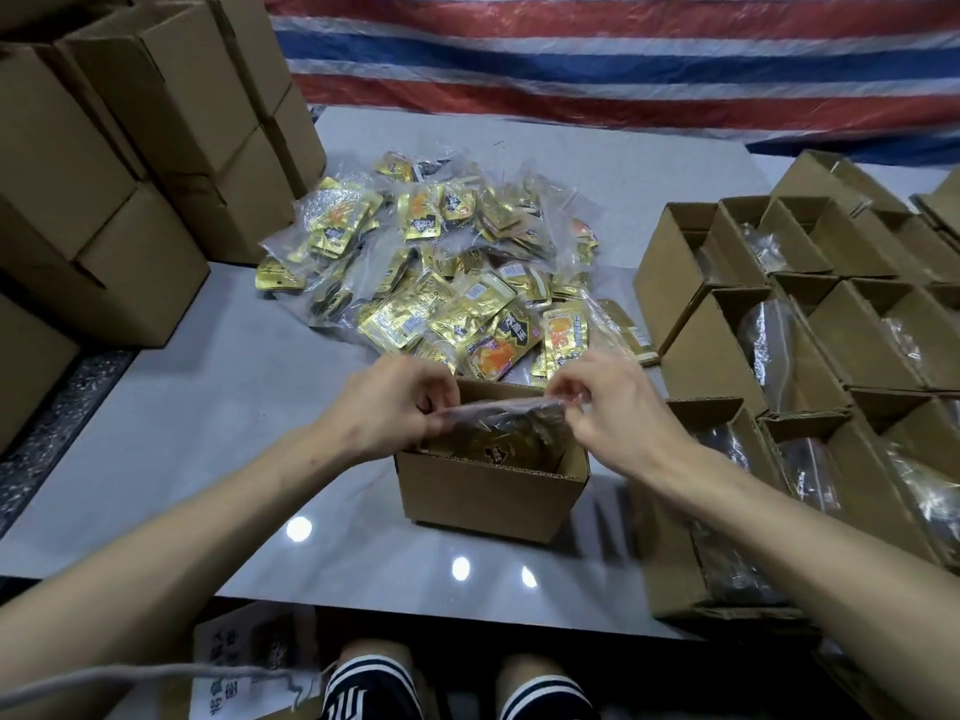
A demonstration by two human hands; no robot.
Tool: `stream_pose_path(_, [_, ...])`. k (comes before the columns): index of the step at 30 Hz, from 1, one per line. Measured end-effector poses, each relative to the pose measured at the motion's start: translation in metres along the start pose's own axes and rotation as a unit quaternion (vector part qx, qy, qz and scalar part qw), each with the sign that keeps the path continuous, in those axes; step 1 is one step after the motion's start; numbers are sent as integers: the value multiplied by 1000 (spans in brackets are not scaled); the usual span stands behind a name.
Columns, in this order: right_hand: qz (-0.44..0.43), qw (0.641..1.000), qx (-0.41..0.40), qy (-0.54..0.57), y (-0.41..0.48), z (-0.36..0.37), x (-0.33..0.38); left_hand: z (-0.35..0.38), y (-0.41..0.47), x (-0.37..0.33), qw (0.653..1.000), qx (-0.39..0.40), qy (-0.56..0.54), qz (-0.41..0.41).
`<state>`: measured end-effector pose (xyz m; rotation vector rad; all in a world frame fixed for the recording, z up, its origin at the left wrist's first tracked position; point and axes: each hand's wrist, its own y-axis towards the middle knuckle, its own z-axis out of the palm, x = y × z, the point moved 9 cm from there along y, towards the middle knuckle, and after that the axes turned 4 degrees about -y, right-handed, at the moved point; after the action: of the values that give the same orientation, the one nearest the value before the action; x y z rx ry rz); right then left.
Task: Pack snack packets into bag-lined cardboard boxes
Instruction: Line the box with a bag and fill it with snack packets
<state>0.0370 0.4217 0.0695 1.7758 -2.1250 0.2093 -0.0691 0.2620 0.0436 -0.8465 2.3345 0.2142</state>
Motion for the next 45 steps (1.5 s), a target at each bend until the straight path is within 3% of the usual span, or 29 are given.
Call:
stream_pose_path(6, [-94, 992, 79, -43, -11, 26, 21, 4, -2, -13, 987, -11, 152, 43])
stream_pose_path(11, [-44, 985, 153, -70, -4, 38, 11, -7, 3, -1, 996, -57, 52, -36])
stream_pose_path(15, [-8, 987, 150, -56, 0, 39, 6, -19, 2, -26, 985, -131, 88, 70])
stream_pose_path(17, [-6, 984, 165, -70, -1, 42, 4, -10, 0, -41, 978, -90, 118, 147])
stream_pose_path(19, [-17, 976, 192, -104, -3, 49, 3, 7, -1, -45, 974, -1, 149, 169])
stream_pose_path(23, [-22, 962, 242, -122, -8, 61, 5, 42, 1, -19, 963, 195, 183, 39])
stream_pose_path(29, [-38, 933, 294, -204, -15, 76, 2, 70, -1, -3, 932, 263, 248, -24])
stream_pose_path(36, [-20, 909, 354, -218, -23, 87, -1, 85, -3, -2, 930, 238, 278, -36])
stream_pose_path(42, [-7, 898, 393, -199, -24, 90, 2, 89, -5, 2, 926, 270, 257, -62])
stream_pose_path(45, [-17, 911, 366, -188, -19, 89, 2, 73, 3, -6, 958, 162, 233, -29])
